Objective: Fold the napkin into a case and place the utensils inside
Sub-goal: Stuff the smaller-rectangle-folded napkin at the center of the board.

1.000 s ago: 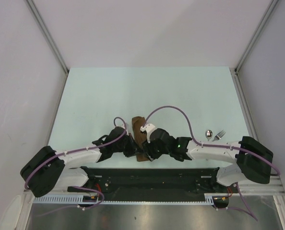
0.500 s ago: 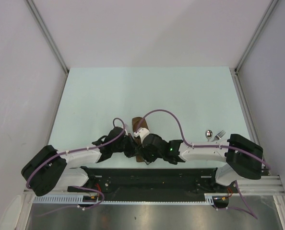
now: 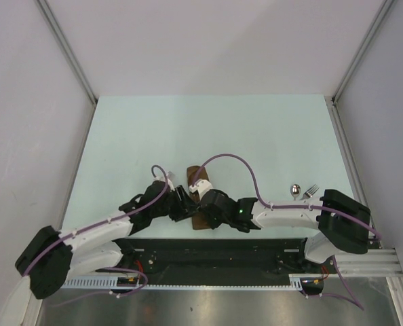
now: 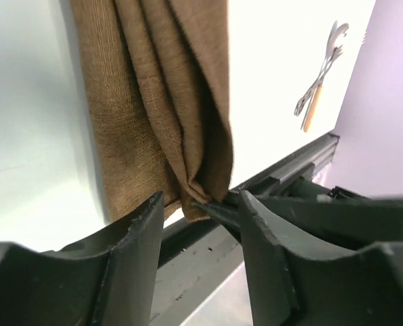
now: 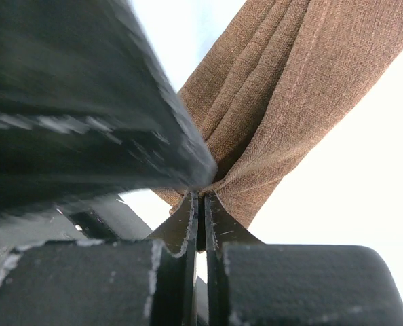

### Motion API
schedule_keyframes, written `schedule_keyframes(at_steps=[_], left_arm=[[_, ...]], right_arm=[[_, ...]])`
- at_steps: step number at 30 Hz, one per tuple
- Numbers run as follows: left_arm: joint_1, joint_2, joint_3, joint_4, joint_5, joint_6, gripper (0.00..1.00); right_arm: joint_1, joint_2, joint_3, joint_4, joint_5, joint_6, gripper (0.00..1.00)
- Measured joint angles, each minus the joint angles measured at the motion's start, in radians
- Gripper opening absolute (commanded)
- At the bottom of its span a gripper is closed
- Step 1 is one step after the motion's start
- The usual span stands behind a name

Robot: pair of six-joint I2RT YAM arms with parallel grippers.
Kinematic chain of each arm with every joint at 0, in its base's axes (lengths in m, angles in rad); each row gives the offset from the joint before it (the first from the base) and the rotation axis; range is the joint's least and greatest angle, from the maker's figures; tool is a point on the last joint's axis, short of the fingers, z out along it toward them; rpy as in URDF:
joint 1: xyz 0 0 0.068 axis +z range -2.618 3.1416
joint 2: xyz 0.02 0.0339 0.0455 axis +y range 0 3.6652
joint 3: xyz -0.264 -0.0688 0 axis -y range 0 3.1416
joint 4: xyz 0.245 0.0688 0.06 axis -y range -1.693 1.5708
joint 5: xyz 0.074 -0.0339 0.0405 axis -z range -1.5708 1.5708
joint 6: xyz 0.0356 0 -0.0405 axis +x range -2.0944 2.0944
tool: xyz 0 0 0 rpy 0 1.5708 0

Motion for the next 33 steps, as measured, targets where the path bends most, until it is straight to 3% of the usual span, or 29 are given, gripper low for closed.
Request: schedule_keyframes(at_steps=[3, 4, 6, 12, 22, 33], left_arm=[[0.002, -0.1, 0.0, -0.071, -0.069, 0.041, 0.36], [0.006, -0.12, 0.0, -0.087, -0.089, 0.053, 0.25], [0.02, -0.127, -0.002, -0.096, -0.108, 0.072, 0.18], [0.042, 0.018, -0.025, -0.061, -0.117, 0.105, 0.01], [0.039, 0.156, -0.047, 0.086, -0.084, 0.122, 0.0], [-0.003, 0.156, -0.067, 0.135, -0.092, 0.109, 0.0]], right_arm=[[-0.003, 0.0, 0.0, 0.001, -0.001, 0.007, 0.0], [-0.005, 0.0, 0.0, 0.001, -0.002, 0.011, 0.0], [-0.009, 0.0, 0.0, 0.004, -0.009, 0.016, 0.0], [-0.02, 0.0, 0.0, 0.008, -0.031, 0.033, 0.0], [-0.026, 0.005, 0.006, 0.016, -0.063, 0.049, 0.0], [-0.039, 0.085, 0.063, 0.037, -0.151, 0.09, 0.0]])
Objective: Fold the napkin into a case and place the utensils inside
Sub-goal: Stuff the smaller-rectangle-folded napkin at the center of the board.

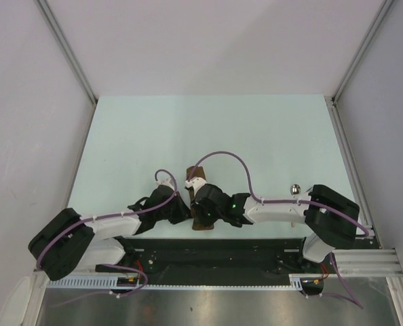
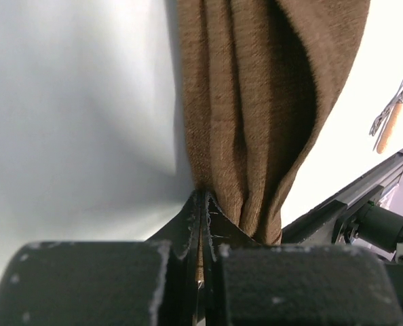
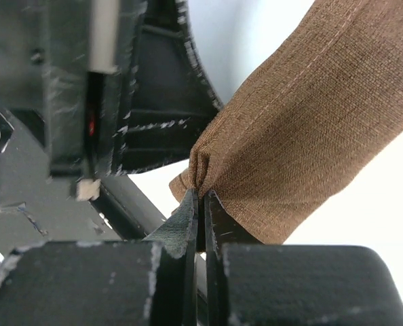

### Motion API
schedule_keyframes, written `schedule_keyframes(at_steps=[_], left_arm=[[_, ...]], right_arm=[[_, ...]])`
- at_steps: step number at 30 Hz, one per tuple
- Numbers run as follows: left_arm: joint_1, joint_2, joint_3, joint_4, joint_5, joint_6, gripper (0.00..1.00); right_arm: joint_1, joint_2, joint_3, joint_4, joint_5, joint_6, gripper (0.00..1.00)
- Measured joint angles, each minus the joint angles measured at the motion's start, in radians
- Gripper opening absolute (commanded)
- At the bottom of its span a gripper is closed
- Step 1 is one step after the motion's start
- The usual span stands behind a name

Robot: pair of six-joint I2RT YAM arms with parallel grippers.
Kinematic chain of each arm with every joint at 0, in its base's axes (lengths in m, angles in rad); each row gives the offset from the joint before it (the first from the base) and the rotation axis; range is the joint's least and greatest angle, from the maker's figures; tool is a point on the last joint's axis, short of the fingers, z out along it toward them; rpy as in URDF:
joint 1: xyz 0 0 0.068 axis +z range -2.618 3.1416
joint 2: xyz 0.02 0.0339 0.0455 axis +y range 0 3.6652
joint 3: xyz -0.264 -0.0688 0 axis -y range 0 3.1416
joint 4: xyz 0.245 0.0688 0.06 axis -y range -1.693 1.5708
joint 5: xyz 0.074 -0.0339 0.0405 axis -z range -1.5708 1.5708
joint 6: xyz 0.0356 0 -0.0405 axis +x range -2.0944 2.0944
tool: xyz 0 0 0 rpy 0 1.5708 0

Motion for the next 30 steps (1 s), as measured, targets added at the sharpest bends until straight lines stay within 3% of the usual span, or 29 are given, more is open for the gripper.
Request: schedule_keyframes(at_steps=[4, 11, 14, 18, 23, 30], left_arm=[[-0.002, -0.041, -0.013, -0.029, -0.009, -0.006, 0.0], [0.0, -0.151, -0.017, -0.134, -0.035, 0.015, 0.19], [0.031, -0.226, -0.009, -0.208, -0.044, 0.05, 0.25], [0.119, -0.259, 0.027, -0.222, -0.004, 0.095, 0.25], [0.205, -0.13, 0.11, -0.099, 0.124, 0.109, 0.18], [0.238, 0.135, 0.254, 0.032, 0.237, 0.111, 0.13]], right_arm=[[-0.014, 0.031, 0.005, 0.015, -0.035, 0.028, 0.01], [-0.066, 0.066, -0.022, 0.086, -0.104, 0.063, 0.07], [-0.087, 0.068, -0.05, 0.133, -0.142, 0.071, 0.08], [-0.103, 0.069, -0.085, 0.19, -0.182, 0.082, 0.11], [-0.113, 0.07, -0.129, 0.274, -0.22, 0.095, 0.1], [-0.117, 0.07, -0.163, 0.342, -0.243, 0.119, 0.09]])
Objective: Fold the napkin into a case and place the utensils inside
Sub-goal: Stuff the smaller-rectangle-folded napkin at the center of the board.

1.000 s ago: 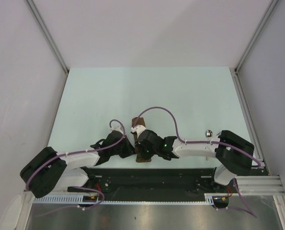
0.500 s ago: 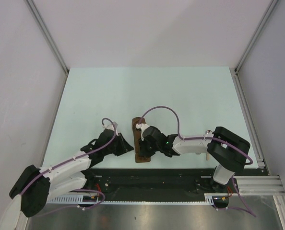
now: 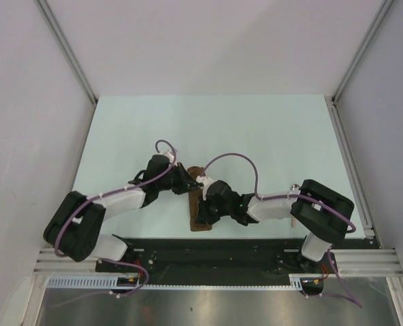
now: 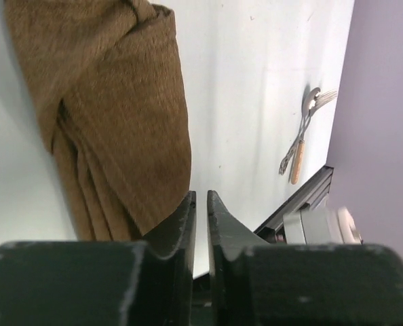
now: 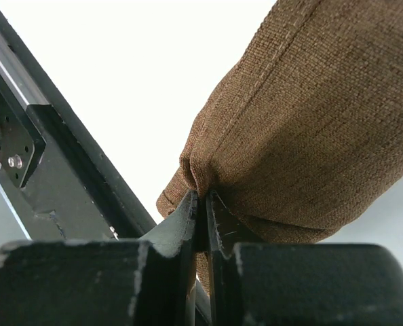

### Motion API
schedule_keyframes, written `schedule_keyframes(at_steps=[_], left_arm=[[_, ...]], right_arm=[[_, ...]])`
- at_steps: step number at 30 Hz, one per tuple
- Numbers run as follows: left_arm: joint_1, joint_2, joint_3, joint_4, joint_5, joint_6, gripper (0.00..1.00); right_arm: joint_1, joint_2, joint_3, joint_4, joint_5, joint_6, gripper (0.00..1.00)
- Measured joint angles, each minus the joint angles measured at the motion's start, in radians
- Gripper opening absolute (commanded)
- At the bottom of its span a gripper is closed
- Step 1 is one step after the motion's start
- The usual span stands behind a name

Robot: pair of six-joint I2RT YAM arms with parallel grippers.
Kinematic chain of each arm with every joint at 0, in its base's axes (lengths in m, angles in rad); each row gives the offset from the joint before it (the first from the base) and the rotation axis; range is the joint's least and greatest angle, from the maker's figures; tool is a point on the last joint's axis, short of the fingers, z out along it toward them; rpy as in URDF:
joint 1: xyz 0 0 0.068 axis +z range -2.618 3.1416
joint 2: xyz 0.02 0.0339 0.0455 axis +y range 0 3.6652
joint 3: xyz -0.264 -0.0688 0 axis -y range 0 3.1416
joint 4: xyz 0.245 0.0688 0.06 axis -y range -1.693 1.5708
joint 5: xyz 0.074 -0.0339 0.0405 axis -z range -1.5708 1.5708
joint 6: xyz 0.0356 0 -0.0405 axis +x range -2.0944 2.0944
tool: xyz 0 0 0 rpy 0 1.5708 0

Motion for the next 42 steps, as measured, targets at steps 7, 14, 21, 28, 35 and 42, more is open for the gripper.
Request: schedule_keyframes(at_steps=[7, 14, 21, 28, 35, 42], left_arm=[[0.012, 0.184, 0.101, 0.003, 0.024, 0.039, 0.06], [0.047, 0.36, 0.183, -0.007, 0.037, 0.13, 0.0], [0.071, 0.434, 0.247, 0.01, 0.117, 0.195, 0.0], [0.075, 0.431, 0.229, 0.047, 0.132, 0.216, 0.0], [0.08, 0.422, 0.211, 0.07, 0.135, 0.216, 0.0], [0.095, 0.42, 0.21, 0.068, 0.135, 0.215, 0.0]], right_arm=[[-0.003, -0.001, -0.014, 0.026, -0.003, 0.015, 0.09], [-0.005, -0.003, -0.031, 0.056, -0.023, 0.024, 0.24], [-0.01, -0.068, -0.102, 0.105, -0.094, 0.055, 0.46], [-0.17, -0.254, -0.101, 0.037, -0.217, 0.073, 0.51], [-0.266, -0.159, -0.01, 0.05, -0.266, 0.061, 0.22], [-0.201, 0.077, -0.013, 0.177, -0.312, 0.13, 0.14]])
